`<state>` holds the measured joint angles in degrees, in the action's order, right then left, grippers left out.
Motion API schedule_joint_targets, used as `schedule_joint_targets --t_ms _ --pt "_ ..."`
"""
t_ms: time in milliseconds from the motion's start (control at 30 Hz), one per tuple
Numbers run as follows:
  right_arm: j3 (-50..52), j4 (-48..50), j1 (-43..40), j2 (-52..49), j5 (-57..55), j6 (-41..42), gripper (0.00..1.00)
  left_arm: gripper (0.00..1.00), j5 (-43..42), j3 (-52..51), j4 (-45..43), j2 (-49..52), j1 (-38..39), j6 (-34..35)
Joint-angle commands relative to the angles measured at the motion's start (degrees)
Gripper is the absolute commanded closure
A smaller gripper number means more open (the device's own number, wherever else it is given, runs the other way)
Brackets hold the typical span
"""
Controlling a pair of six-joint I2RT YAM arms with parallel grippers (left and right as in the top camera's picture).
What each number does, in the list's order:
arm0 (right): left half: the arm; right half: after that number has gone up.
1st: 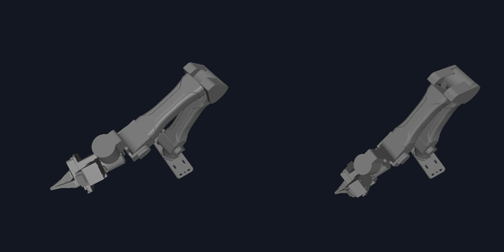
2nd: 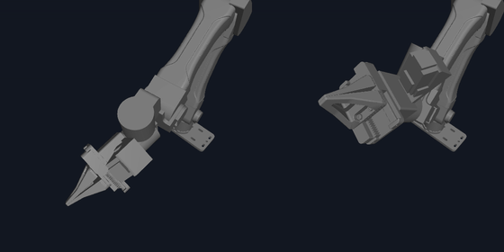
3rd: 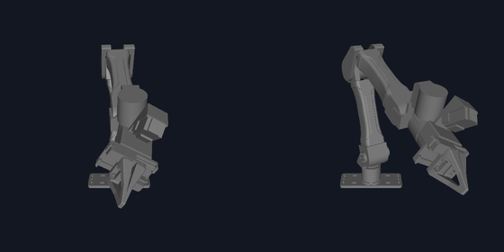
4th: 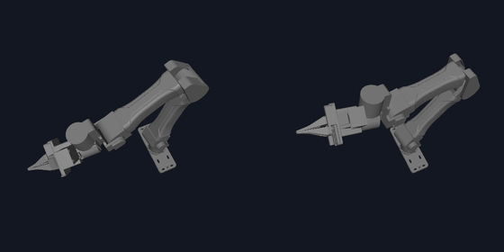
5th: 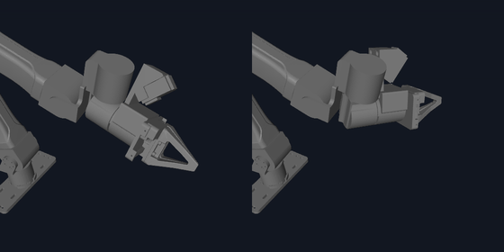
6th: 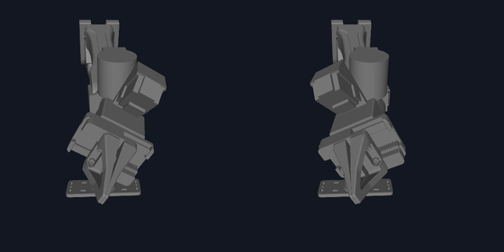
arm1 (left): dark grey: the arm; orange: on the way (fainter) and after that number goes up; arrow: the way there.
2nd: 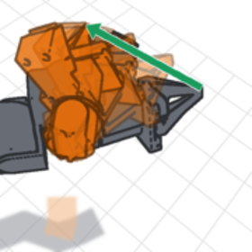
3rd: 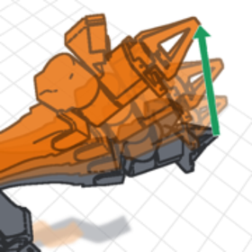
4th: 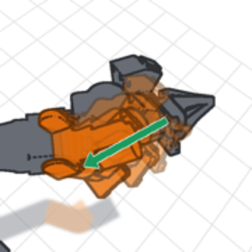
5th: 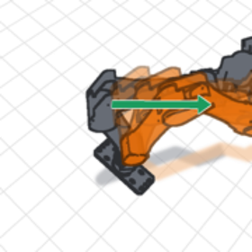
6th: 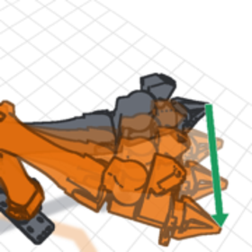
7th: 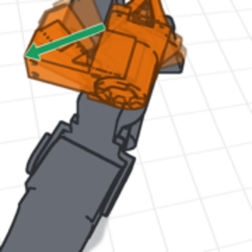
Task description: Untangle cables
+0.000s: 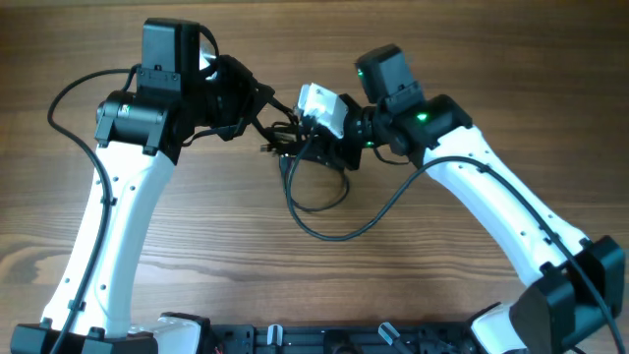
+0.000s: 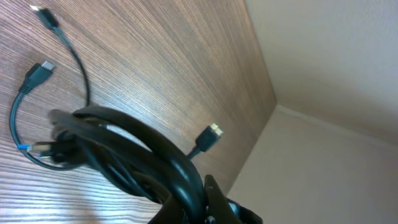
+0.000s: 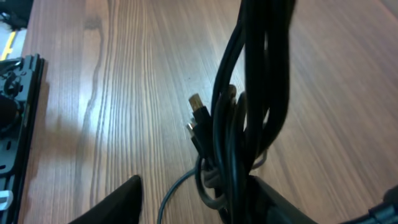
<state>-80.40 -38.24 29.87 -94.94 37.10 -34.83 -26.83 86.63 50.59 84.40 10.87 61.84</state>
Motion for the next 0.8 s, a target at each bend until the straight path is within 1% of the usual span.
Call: schedule_joint_targets --t_ms 0,67,133,167,200,267,333,367,400,433,467,500,533,600,667,733,767 --pt "-0.59 0.22 0.35 -1.95 1.57 0.57 0.55 0.93 -0.11 -0.15 -0.17 -1.36 0.26 0.31" --pt "-0.59 -0.44 0.35 -2.38 1.55 0.9 0.66 0.92 -0.09 -0.15 -0.2 -1.36 0.26 0.28" --pt "-0.59 -0.35 0.35 -2.36 1.57 4.39 0.8 0.92 1.03 -0.15 -0.17 -1.36 0.26 0.09" --pt "-0.59 -0.33 0.35 -2.36 1.55 7.08 0.94 0.92 2.38 -0.15 -0.02 -1.36 0.26 0.09" --pt "-0.59 -0.35 0.33 -2.36 1.57 10.51 0.96 0.92 4.07 -0.17 0.24 -1.36 0.26 0.11" --pt "-0.59 -0.35 0.33 -2.34 1.6 16.9 0.96 0.9 8.02 -0.17 0.72 -1.36 0.26 0.11" --pt "-0.59 -0.35 0.33 -2.29 1.6 25.77 0.96 0.8 11.76 -0.17 1.29 -1.36 0.26 0.11" --pt "-0.59 -0.35 0.33 -2.29 1.62 28.48 0.96 0.72 13.9 -0.17 1.6 -1.36 0.26 0.09" --pt "-0.59 -0.35 0.33 -2.21 1.88 31.34 0.96 0.59 15.47 -0.2 1.86 -1.36 0.26 0.09" --pt "-0.61 -0.33 0.33 -2.08 2.51 33.0 0.96 0.43 17.49 -0.22 2.36 -1.36 0.26 0.09" --pt "-0.61 0.0 0.33 -1.73 4.68 35.41 0.96 0.22 20.11 -0.22 3.26 -1.36 0.26 0.07" --pt "-0.61 0.52 0.33 -1.33 6.95 36.61 0.96 0.06 22.51 -0.22 4.35 -1.36 0.26 0.07" --pt "-0.61 1.05 0.28 -0.92 8.41 37.97 0.96 0.0 24.11 -0.24 5.29 -1.36 0.26 -0.11" --pt "-0.61 2.36 0.11 0.31 8.94 43.63 0.96 0.0 28.04 -0.24 8.76 -1.36 0.26 -0.11" --pt "-0.61 2.99 -0.31 0.68 8.9 47.6 0.96 0.0 29.31 -0.28 10.97 -1.36 0.26 -1.2" --pt "-0.61 3.08 -1.09 0.66 8.85 52.0 0.96 0.01 28.79 -0.28 11.28 -1.33 0.26 -6.54" --pt "-0.61 3.08 -1.84 0.66 8.85 54.6 0.96 0.04 26.84 -0.28 11.3 -1.33 0.26 -11.3"
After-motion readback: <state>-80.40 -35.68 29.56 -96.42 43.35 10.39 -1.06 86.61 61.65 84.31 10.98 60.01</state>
